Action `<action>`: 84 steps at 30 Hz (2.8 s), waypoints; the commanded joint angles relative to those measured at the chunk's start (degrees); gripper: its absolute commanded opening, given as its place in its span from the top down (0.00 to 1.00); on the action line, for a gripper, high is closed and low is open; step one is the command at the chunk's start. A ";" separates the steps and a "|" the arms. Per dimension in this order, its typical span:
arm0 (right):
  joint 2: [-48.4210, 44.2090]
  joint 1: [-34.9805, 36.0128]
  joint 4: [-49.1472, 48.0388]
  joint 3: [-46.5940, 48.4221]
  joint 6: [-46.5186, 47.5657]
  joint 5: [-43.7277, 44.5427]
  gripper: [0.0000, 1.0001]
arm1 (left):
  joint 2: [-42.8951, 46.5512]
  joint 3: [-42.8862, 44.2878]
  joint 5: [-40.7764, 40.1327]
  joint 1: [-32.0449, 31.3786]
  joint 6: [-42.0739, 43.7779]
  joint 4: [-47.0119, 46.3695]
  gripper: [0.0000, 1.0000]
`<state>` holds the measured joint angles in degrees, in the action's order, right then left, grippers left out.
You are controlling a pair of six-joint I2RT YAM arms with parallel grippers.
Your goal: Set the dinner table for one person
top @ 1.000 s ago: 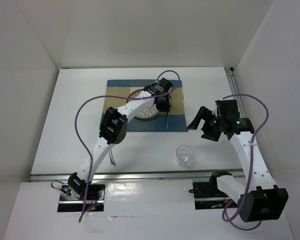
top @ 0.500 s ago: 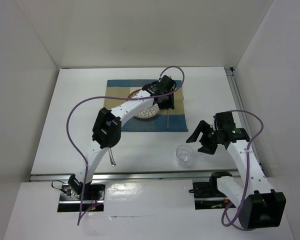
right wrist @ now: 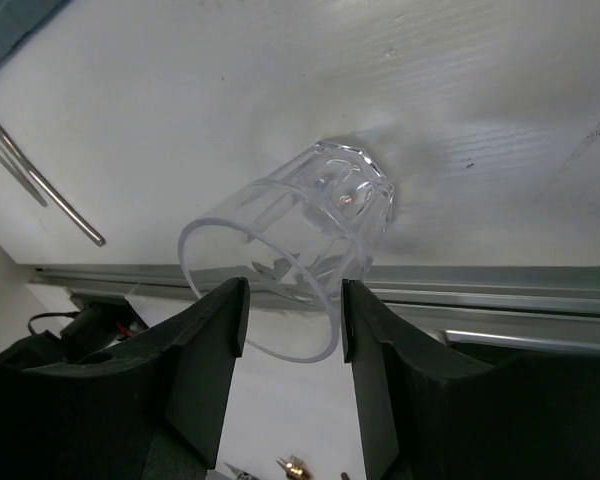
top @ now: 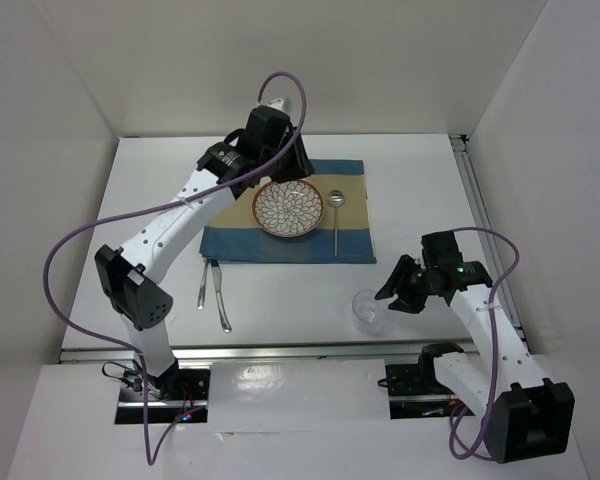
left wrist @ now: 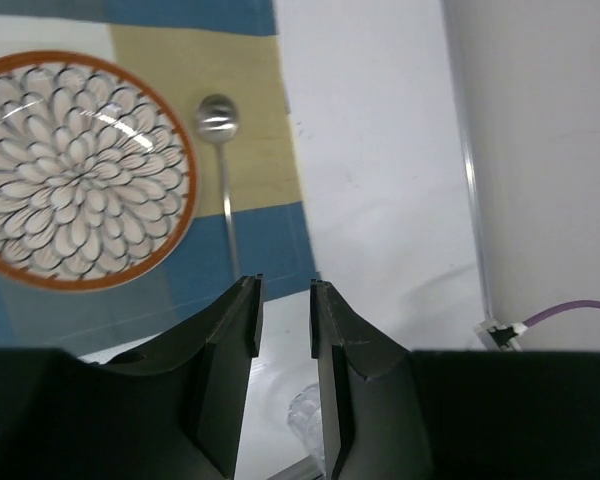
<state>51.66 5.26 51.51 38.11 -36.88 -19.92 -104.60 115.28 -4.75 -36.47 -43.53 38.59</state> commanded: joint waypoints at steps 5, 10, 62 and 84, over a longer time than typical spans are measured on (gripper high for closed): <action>1.33 10.20 0.70 0.74 -7.74 9.89 0.44 | 4.31 -6.04 0.35 0.17 2.13 1.58 0.58; 3.98 16.19 2.28 1.88 -12.59 15.18 0.44 | 3.17 -5.51 0.97 0.17 2.13 2.28 0.58; 89.40 4.41 -12.83 94.96 13.07 23.36 1.00 | 21.01 -37.94 -5.61 16.34 4.77 9.05 0.44; 71.56 6.61 -13.54 89.53 13.59 20.98 0.01 | 25.23 -60.00 -3.77 27.94 0.64 2.98 0.28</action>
<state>134.39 11.16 39.99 129.93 -23.90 0.93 -80.44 56.47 -8.88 -9.69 -42.54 43.53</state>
